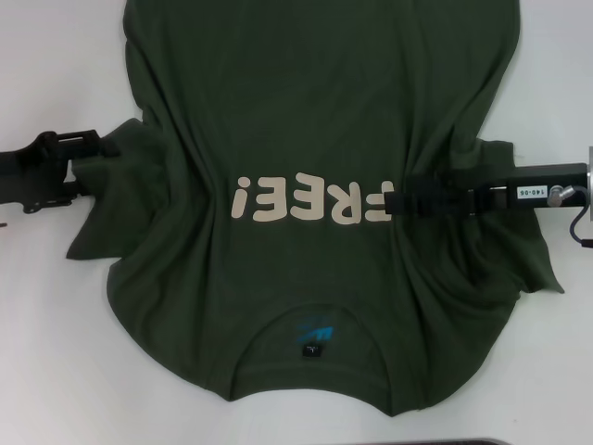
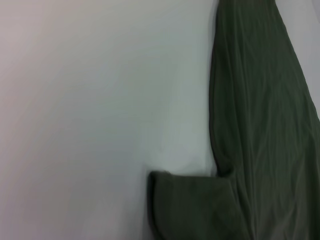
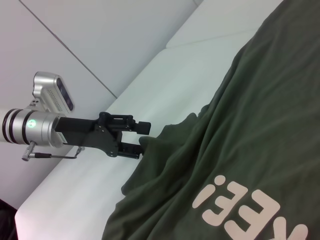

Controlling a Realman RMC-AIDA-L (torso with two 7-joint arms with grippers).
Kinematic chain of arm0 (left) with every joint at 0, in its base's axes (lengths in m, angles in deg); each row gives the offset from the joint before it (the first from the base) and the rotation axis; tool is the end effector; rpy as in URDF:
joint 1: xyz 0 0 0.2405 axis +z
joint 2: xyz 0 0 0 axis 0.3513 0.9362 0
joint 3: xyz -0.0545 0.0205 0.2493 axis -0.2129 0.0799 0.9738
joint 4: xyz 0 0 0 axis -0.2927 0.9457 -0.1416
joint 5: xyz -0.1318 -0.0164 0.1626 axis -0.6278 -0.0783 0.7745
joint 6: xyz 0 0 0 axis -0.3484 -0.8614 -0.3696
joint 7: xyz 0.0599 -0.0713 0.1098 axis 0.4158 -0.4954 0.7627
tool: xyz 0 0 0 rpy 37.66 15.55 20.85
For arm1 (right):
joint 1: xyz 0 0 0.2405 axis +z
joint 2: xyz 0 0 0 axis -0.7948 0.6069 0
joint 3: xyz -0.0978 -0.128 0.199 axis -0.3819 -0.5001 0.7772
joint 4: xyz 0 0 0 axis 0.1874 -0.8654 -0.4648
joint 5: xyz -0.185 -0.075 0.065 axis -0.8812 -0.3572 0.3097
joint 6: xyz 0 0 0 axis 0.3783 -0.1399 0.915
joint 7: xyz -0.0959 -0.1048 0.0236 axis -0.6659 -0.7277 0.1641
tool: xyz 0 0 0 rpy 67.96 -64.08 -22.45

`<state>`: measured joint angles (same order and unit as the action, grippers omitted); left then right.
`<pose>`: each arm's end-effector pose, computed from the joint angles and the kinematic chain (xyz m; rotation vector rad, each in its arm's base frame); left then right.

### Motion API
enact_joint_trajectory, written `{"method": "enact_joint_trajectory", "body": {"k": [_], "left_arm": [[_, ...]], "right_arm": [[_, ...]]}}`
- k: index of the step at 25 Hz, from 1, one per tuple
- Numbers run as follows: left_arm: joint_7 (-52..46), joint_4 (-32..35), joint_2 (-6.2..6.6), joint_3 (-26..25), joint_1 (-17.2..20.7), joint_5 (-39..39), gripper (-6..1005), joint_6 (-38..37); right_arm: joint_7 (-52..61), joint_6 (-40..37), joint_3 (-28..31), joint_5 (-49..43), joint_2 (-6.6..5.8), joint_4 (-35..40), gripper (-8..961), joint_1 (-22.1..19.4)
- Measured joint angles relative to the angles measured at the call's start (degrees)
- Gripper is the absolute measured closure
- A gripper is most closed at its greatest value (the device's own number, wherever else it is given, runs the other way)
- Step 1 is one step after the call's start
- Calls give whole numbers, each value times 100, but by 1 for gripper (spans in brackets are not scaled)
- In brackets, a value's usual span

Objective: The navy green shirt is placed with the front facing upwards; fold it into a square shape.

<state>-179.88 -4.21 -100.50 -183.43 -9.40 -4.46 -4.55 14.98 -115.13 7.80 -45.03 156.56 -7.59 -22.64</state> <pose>-0.3401 0.3434 0.0257 -1.7161 -2.1909 -0.5980 0.2854 0.3134 -0.0123 -2.6722 1.3165 0.6108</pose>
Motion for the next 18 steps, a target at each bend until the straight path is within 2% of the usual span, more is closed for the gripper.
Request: {"method": "enact_joint_trajectory", "body": {"k": [6,12,17,18], "left_arm": [[5,19,27,26,-25,2,250,-24],[93,-29,54,199,-120,5,361,-168],[93,-33,53,223,-132,6,604,-153],[92,-35,53,222,-123,6,625,-154]], "right_arm": [[0,-1,12,-1,-14,0,38,-35],[0,-26,35,1,-15,0,38,-38],[0,-36,45,4,-15,0,37,-44],[0,-38,45,5,-15,0,37,-45]]}}
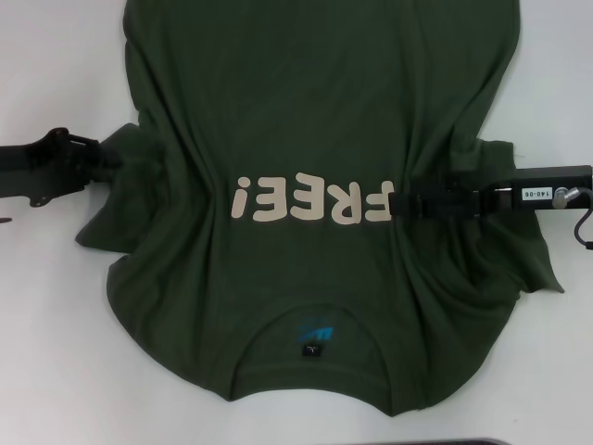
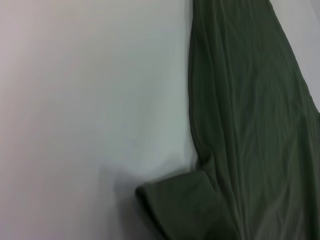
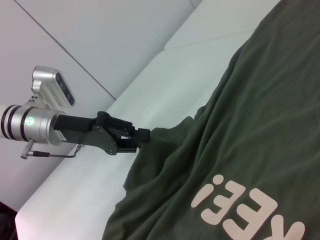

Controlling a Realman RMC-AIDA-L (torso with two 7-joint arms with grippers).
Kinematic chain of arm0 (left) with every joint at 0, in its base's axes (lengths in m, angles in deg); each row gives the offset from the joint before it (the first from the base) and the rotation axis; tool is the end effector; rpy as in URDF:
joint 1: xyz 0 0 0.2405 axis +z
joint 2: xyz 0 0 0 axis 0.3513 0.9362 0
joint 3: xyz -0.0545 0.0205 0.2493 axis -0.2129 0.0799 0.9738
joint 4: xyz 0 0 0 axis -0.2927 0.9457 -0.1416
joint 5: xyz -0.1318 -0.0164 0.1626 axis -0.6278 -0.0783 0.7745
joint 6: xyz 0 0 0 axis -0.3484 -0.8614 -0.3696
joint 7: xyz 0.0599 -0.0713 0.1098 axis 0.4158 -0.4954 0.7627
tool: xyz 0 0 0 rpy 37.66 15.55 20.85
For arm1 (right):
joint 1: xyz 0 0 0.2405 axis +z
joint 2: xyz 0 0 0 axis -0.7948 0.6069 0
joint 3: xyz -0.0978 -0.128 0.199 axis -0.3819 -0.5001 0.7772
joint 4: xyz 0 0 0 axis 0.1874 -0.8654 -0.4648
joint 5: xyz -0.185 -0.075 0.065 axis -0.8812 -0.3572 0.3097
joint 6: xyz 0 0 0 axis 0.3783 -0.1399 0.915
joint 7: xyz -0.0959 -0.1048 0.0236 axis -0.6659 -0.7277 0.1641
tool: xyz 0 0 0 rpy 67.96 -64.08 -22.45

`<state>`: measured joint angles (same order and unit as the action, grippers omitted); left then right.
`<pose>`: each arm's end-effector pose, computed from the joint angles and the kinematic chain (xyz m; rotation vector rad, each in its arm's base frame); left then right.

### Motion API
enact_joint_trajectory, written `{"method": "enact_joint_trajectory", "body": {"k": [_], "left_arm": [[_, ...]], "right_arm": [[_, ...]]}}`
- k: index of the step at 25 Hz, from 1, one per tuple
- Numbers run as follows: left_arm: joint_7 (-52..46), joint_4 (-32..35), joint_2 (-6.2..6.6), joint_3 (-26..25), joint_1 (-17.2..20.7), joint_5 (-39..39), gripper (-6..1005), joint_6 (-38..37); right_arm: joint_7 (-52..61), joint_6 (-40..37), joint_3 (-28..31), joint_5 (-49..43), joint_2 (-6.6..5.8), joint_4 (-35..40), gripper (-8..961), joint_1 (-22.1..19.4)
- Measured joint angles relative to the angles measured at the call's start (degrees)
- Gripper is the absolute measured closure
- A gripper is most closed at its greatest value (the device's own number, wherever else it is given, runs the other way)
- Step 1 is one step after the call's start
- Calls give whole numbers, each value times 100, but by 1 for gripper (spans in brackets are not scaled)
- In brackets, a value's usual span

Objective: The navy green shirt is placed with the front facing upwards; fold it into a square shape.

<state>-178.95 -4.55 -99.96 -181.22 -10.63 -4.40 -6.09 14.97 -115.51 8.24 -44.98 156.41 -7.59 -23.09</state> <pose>-0.3301 0.3485 0.0255 -1.8106 -2.1556 -0.5497 0.2880 0.3113 -0.0103 -2.6629 1.3265 0.6194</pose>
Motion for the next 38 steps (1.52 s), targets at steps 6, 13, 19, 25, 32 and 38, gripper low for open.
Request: {"method": "enact_joint_trajectory", "body": {"k": [6,13,19,25,32,38], "left_arm": [[-2,-4,5,-13,23,0,750,-4],[-5,-7,78,-20,23,0,902,-99],[-59,-18,253,-71,30,-25,973,-263],[-187,-148,346,-78,98,-9,973,-262],[-384,-444,427,-157,243,-16,973,-303],[-385,-458,438,-223,263,-15,974,-319]], "right_arm": [[1,-4,0,3,-2,0,37,3],[6,9,0,3,-9,0,37,7],[8,14,0,3,-9,0,37,-1],[17,2,0,3,-9,0,37,-2],[88,6,0,3,-9,0,38,3],[88,8,-1,3,-9,0,38,6]]}}
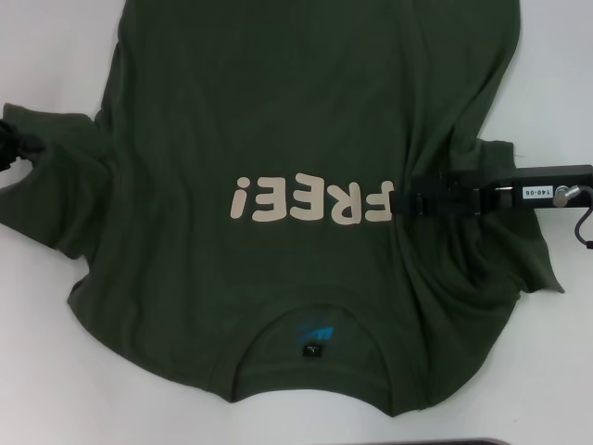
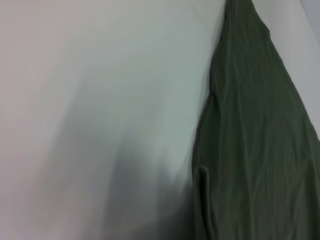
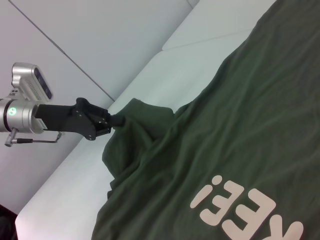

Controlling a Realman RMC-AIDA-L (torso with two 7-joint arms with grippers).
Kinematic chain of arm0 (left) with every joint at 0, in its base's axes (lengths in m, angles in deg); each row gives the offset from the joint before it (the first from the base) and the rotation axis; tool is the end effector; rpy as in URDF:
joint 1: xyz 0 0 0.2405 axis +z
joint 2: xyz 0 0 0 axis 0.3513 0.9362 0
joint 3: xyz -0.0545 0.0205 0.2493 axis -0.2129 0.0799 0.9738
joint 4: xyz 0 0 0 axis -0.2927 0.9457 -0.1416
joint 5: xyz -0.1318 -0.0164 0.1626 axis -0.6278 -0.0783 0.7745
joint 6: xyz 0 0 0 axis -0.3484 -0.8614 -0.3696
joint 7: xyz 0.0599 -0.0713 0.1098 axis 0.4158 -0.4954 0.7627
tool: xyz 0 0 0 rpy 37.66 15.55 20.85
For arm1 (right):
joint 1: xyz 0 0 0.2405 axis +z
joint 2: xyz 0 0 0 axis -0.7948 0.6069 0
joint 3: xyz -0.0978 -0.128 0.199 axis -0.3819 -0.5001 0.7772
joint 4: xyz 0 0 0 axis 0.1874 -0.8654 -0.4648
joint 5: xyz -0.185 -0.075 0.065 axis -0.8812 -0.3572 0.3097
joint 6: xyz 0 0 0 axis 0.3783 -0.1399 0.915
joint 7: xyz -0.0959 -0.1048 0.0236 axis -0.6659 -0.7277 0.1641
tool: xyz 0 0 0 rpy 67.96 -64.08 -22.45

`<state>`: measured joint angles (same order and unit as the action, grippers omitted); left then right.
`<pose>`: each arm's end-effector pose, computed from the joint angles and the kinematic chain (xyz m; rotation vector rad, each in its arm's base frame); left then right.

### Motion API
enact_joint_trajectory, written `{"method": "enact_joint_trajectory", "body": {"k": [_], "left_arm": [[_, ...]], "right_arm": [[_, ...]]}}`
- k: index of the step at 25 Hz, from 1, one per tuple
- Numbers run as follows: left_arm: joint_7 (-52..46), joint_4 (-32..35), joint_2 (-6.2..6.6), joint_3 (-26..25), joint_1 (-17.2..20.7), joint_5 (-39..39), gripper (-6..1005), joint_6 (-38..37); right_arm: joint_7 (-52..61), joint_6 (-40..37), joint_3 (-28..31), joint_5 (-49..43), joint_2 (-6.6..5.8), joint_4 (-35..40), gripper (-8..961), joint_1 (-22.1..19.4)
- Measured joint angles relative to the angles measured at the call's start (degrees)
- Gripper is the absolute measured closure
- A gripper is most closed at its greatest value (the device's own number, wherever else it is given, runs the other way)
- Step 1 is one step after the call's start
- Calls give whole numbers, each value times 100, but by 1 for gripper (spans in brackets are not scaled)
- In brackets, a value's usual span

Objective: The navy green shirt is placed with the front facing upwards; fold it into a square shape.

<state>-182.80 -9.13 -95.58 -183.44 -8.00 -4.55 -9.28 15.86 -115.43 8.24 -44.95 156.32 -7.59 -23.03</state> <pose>-0.3489 0.3465 0.0803 -1.7037 -2.1296 -0.5800 0.2880 0.3120 -0.0097 -2.6537 1.3460 0.6197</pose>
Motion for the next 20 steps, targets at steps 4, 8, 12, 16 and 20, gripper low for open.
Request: {"method": "enact_joint_trajectory", "body": {"k": [4,8,12,16,20], "left_arm": [[-12,-18,23,-169,43,7,974,-14],[-64,-125,44,-228,126,7,974,-43],[-78,-152,53,-230,139,6,974,-50],[-128,-156,118,-231,116,6,974,-74],[-200,-157,177,-228,107,8,973,-109]], "right_arm": [[0,-4,0,0,-7,0,38,2],[0,-6,1,0,-9,0,38,-3],[0,-5,0,0,-9,0,37,16],[-1,-2,0,-4,-9,0,37,36],[0,5,0,-7,-9,0,37,38]]}}
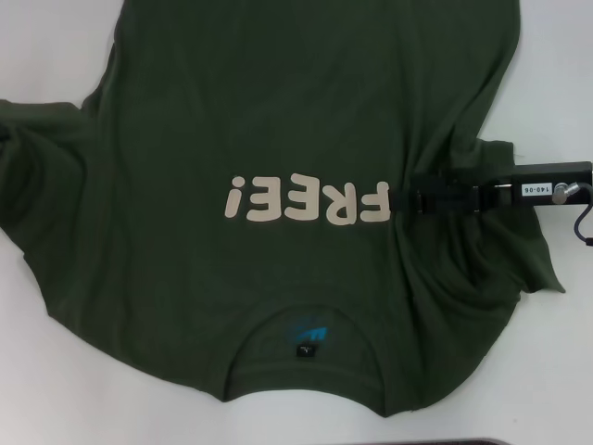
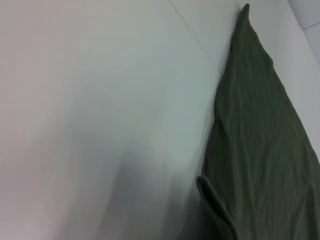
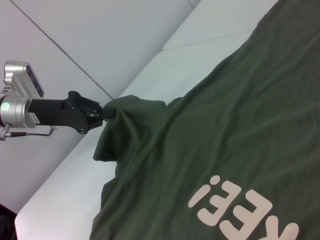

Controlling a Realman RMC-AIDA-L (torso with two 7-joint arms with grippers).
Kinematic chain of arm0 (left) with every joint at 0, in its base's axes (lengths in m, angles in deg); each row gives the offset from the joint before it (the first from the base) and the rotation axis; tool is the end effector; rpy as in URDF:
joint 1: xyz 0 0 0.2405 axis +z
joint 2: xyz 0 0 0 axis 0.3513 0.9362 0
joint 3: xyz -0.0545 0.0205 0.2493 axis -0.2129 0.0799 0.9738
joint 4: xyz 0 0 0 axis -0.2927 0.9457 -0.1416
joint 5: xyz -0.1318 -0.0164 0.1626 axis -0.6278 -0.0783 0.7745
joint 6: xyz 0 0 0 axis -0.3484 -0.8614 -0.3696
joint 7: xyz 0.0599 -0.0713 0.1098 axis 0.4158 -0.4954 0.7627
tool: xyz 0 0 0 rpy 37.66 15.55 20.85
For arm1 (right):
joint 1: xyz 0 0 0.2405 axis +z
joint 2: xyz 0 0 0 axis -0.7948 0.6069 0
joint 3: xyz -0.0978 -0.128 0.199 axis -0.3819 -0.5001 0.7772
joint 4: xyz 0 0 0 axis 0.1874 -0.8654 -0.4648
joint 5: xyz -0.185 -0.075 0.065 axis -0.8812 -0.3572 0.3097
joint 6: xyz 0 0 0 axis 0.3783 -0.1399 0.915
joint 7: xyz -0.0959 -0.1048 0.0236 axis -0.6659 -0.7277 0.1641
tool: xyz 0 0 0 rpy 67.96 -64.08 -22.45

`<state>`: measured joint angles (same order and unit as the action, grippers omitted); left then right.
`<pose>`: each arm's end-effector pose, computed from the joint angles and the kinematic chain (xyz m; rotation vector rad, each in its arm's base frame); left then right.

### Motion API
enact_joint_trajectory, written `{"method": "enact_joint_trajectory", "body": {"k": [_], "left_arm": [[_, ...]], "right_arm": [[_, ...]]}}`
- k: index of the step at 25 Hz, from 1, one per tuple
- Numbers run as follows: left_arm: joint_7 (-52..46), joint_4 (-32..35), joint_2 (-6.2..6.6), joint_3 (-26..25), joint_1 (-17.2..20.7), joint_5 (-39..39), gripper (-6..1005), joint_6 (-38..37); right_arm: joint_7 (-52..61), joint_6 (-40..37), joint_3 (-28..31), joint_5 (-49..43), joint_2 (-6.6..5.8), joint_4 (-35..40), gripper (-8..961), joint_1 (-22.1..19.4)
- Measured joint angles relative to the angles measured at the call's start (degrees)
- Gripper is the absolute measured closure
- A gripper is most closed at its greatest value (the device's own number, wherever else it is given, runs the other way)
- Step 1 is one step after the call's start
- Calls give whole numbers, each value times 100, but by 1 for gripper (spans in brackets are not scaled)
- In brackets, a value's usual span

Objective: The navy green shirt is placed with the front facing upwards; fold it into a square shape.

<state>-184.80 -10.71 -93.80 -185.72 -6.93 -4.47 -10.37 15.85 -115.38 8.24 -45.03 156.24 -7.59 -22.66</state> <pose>-0.3572 0.3439 0.1050 -1.6320 -2.1272 -0.6161 0.2866 0.3140 -0.0092 -2.6585 1.3372 0.6167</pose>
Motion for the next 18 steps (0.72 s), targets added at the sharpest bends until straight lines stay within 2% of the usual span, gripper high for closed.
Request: {"method": "enact_joint_trajectory", "body": {"k": [5,9,18], "left_arm": [[-10,-5,5,6,-7,0,973,-74],[28,-8,-2,5,-55,-22,973,-422],[29,-94,-230,-91,-210,-459,973,-1099]], "right_arm": [[0,5,0,-3,0,0,37,-1],[0,19,0,-16,0,0,37,-1],[-49,34,-11,-29,0,-15,38,-15]]}}
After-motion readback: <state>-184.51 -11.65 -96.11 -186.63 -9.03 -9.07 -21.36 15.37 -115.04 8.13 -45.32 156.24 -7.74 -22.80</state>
